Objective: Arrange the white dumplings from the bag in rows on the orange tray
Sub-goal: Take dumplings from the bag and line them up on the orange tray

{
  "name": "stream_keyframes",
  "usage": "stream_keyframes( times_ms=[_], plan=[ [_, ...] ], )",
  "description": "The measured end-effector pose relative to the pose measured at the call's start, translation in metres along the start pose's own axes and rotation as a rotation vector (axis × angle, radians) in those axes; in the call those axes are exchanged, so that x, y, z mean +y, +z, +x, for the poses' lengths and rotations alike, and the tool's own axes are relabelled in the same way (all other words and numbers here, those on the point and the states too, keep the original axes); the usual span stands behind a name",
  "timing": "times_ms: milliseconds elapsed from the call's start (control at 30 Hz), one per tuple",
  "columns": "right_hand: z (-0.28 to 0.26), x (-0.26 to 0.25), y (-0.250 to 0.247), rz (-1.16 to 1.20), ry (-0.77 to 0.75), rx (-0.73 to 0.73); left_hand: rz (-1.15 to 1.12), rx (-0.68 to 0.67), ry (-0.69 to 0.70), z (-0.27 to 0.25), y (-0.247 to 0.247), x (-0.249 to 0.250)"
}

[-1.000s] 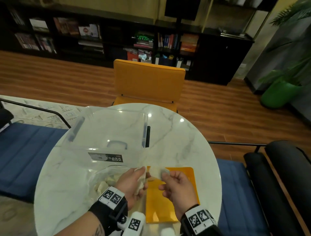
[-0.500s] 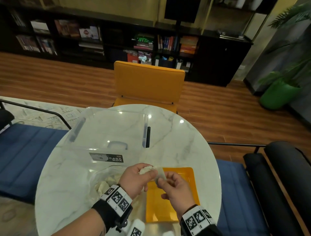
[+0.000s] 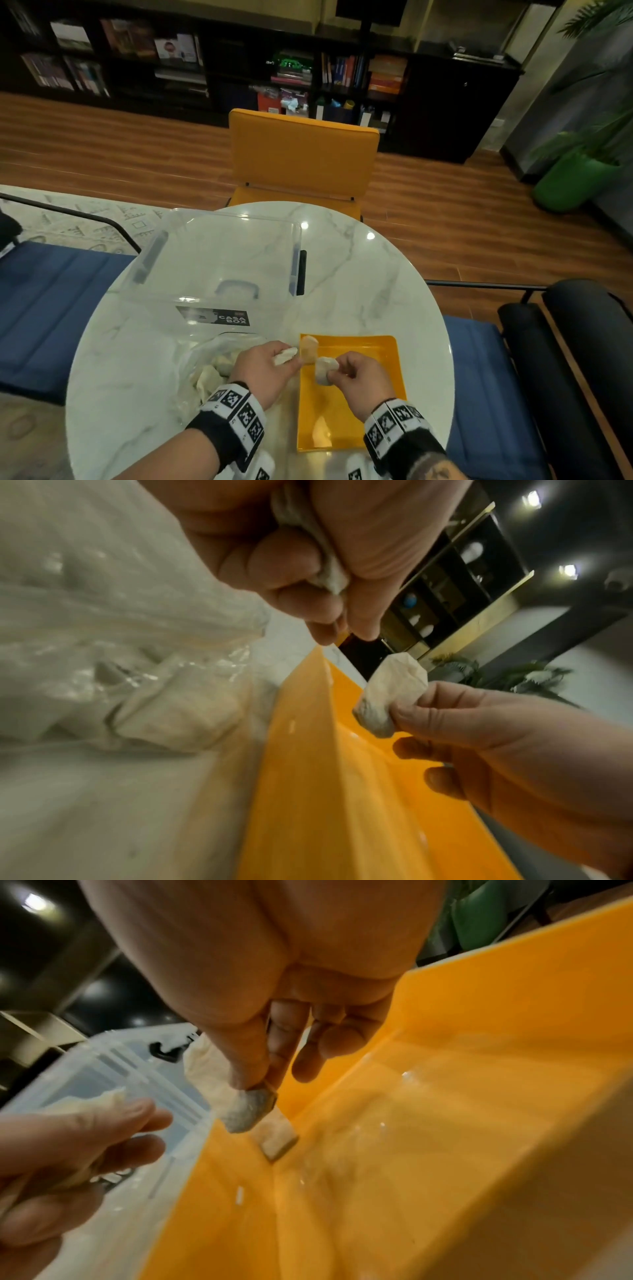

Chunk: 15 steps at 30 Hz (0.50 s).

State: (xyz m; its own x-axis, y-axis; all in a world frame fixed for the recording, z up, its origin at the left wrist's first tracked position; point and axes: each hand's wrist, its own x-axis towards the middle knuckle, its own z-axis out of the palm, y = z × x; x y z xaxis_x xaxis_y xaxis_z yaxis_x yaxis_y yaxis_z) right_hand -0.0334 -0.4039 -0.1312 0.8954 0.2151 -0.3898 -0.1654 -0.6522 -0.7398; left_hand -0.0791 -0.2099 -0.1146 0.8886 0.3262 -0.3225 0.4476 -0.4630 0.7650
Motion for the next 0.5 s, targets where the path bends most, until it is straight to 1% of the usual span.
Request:
stream_keyframes(
  times_ms=[67, 167, 267, 367, 500],
  plan=[
    [0.014, 0.001, 0.007, -0.066, 0.049, -0.003, 0.100, -0.022, -0.018, 0.005, 0.003, -0.004],
    [0.033, -0.001, 0.018, -0.124, 0.110, -0.039, 0.180, -0.069, -0.036, 0.011, 0.009, -0.008],
    [0.047, -0.003, 0.026, -0.120, 0.194, -0.073, 0.194, -0.089, -0.047, 0.015, 0.012, -0.013],
    [0.058, -0.003, 0.033, -0.129, 0.248, -0.074, 0.185, -0.101, -0.051, 0.016, 0.015, -0.015],
    [0.065, -0.006, 0.039, -0.116, 0.285, -0.016, 0.189, -0.099, -0.050, 0.019, 0.018, -0.017]
  ],
)
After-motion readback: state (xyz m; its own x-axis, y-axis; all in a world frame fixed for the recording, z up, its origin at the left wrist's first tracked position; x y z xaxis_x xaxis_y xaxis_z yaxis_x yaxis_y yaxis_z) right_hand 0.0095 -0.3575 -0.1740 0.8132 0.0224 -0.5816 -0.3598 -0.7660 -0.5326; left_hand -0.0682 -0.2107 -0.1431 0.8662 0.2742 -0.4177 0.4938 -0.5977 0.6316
